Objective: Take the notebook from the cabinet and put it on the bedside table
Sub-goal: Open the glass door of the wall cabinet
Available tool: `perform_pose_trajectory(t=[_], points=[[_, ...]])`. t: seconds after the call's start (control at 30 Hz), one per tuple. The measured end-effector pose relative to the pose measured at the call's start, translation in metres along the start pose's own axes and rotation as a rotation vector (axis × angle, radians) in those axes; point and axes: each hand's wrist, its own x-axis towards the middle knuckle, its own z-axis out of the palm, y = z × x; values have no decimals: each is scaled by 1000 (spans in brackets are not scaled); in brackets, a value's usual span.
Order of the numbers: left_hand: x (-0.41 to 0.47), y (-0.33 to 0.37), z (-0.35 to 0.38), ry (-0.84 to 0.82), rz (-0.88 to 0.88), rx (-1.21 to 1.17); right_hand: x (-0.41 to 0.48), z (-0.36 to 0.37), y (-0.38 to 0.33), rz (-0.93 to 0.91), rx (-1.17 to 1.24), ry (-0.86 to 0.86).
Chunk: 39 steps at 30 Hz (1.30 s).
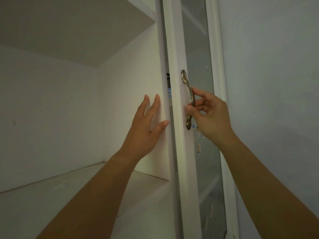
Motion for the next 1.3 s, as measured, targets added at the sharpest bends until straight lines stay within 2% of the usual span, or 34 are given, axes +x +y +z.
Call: perform_pose_trajectory(t=[0.33,0.73,0.93,1.13,1.3], points=[[-2,9,-1,2,-48,42,-7,-56,-11,3,-31,-9],[-9,25,-2,19,-76,-10,-11,-58,-19,79,-22,-31],[-7,50,3,120,-9,9,-12,-65,-21,92,10,-18],[3,72,10,137,47,-91,-14,-85,-22,76,4,-22],[21,96,26,129,7,-177,-15,-108,-24,93,22,-11]])
